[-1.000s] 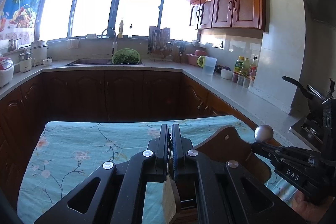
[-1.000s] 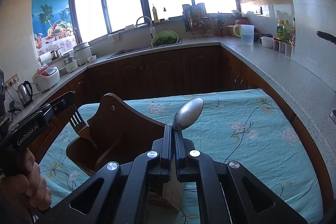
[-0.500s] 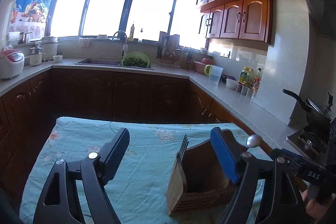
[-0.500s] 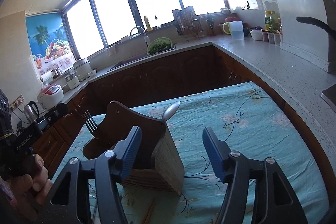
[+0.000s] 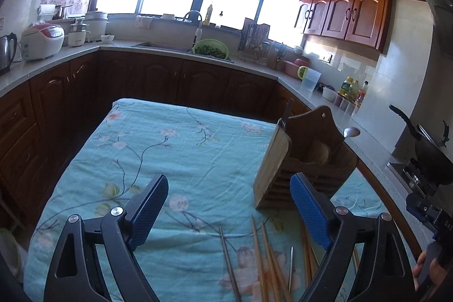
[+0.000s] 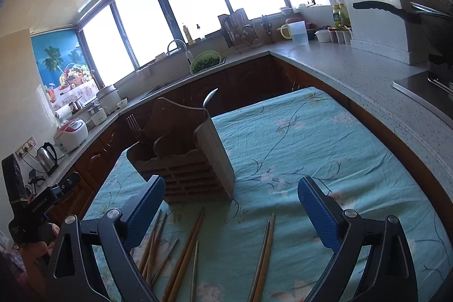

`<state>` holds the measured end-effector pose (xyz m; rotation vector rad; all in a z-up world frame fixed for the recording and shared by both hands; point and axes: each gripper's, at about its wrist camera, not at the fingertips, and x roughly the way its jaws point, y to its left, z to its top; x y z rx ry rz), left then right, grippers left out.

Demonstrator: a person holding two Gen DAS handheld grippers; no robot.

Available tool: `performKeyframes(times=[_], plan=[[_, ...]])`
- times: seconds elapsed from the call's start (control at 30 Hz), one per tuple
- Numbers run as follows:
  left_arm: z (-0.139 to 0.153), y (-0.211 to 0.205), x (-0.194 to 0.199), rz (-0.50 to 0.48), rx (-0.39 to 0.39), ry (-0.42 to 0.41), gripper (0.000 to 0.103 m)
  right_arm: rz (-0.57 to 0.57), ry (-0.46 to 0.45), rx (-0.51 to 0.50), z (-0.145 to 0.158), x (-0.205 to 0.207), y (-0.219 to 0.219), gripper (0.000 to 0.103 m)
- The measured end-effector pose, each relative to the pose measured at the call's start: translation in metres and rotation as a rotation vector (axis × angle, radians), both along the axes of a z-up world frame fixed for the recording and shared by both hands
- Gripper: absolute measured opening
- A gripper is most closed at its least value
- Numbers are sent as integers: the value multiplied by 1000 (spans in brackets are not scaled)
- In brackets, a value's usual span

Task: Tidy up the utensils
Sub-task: 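Move both open tools back down to the remaining chopsticks, then grasp a thin metal chopstick with the left tool while the right tool grasps another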

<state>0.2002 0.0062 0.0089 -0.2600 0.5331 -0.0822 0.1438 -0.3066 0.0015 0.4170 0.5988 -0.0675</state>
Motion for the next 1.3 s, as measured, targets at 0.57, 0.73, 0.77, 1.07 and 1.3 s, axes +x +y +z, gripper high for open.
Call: performKeyframes(times=[0.57, 0.73, 0.77, 1.07, 1.3], plan=[[-12, -5, -50, -2, 16, 186, 89, -3, 131, -9, -43, -40, 17, 96], [-11, -9, -42, -16, 41, 218, 89, 15, 144, -24, -47, -35, 22, 95], [-11, -12, -41, -20, 50, 225, 89, 19, 145, -28, -47, -34, 24, 94], [-21, -22, -10, -57, 101, 312, 76, 153, 203, -8, -58, -10, 51, 50], [-30, -29, 23, -78, 100, 361, 58, 263, 307, -45, -83, 14, 84, 29]])
